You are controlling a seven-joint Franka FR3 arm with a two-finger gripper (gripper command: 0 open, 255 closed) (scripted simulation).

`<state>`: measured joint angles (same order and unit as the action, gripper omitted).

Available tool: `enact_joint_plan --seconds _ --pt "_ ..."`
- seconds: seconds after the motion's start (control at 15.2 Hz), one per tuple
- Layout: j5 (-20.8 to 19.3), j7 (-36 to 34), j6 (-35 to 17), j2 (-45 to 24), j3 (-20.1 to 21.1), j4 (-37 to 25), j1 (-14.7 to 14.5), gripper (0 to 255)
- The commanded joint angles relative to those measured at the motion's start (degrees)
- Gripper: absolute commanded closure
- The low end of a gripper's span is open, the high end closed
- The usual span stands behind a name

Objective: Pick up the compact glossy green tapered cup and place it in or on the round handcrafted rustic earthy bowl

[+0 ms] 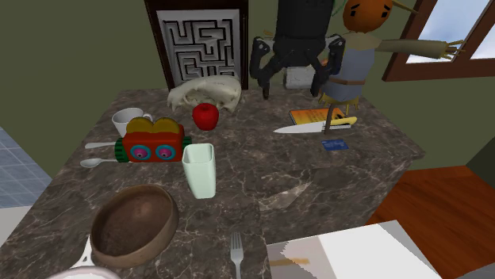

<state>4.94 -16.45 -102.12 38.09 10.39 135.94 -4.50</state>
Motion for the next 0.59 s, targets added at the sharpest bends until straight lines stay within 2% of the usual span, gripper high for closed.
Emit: enact_joint_plan --seconds 0.0,0.53 --pt "0.95 -2.34 -2.25 -1.79 2.29 0.37 -0.72 0" --pt "2.71 -11.79 -11.35 -11.74 11.53 -0.65 -2.7 0"
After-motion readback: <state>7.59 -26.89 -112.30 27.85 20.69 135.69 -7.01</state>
